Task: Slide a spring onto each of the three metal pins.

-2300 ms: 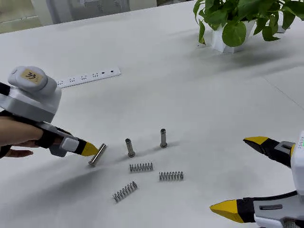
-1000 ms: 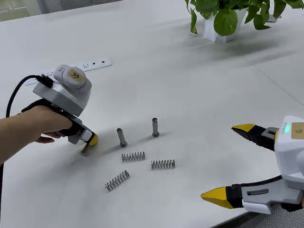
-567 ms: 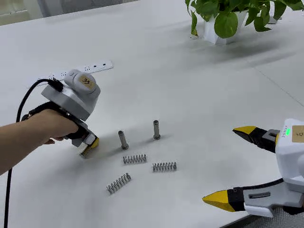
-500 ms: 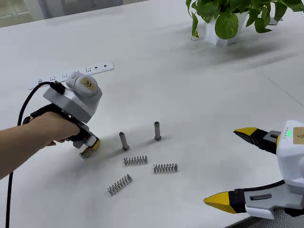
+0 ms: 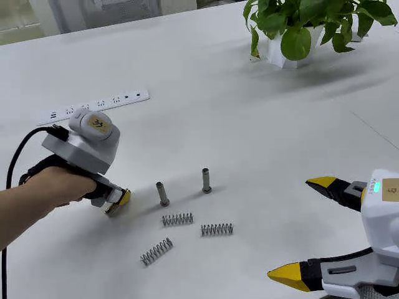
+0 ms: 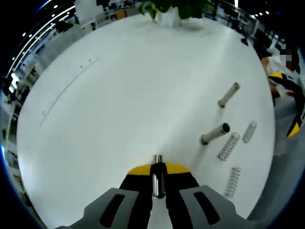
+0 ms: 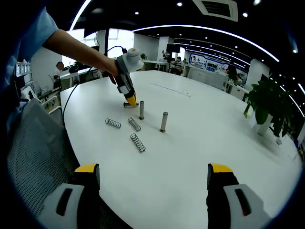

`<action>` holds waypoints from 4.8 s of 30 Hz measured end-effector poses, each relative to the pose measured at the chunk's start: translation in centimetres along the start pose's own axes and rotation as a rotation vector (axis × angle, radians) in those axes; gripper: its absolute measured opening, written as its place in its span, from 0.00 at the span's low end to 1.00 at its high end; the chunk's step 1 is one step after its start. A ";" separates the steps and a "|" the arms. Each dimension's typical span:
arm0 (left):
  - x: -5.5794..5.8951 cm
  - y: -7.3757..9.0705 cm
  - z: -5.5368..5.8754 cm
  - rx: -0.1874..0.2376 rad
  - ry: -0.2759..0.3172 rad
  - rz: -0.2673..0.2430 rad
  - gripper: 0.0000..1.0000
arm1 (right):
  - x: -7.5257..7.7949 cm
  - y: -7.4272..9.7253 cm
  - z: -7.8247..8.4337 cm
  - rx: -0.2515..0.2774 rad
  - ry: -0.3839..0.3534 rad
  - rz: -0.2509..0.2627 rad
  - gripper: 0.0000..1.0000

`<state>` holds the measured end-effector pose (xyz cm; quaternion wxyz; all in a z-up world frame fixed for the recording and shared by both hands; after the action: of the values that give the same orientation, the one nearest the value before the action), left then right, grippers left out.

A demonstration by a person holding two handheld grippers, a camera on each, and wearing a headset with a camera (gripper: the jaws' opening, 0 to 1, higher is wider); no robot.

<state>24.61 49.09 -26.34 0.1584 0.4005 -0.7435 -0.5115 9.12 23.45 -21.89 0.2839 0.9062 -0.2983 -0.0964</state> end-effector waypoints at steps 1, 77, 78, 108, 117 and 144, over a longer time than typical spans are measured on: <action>-0.1 0.2 -0.1 0.014 0.001 -0.002 0.08 | 0.0 0.0 0.0 0.000 0.001 0.000 0.95; 1.1 4.3 2.4 0.275 -0.006 -0.064 0.09 | -0.8 -0.4 0.5 -0.044 0.016 -0.034 0.95; 1.1 4.3 2.4 0.273 -0.007 -0.062 0.09 | -0.8 -0.4 0.5 -0.044 0.016 -0.034 0.95; 2.6 4.5 4.9 0.357 0.155 0.012 0.72 | -0.9 -0.5 0.6 -0.044 0.004 -0.042 0.96; 4.0 4.9 5.9 0.399 0.190 0.089 1.00 | -0.9 -0.5 0.6 -0.040 -0.003 -0.042 0.96; 7.0 8.0 8.3 0.530 0.180 0.094 1.00 | -0.7 -0.5 0.3 -0.024 -0.025 -0.037 0.97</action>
<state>11.39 50.23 -24.03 0.1371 0.4369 -0.8520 -0.2536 8.64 24.04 -22.41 0.2891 0.9067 -0.2840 -0.1167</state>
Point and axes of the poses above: the centre of the closed fingertips' face, and the gripper's own axes: y roughly backward along the fingers, x roughly to its right, z roughly out of its underside, the point moved 3 cm from there along y, roughly backward along the fingers, and after that the axes turned 11 degrees about -z, right-handed, at the moved point
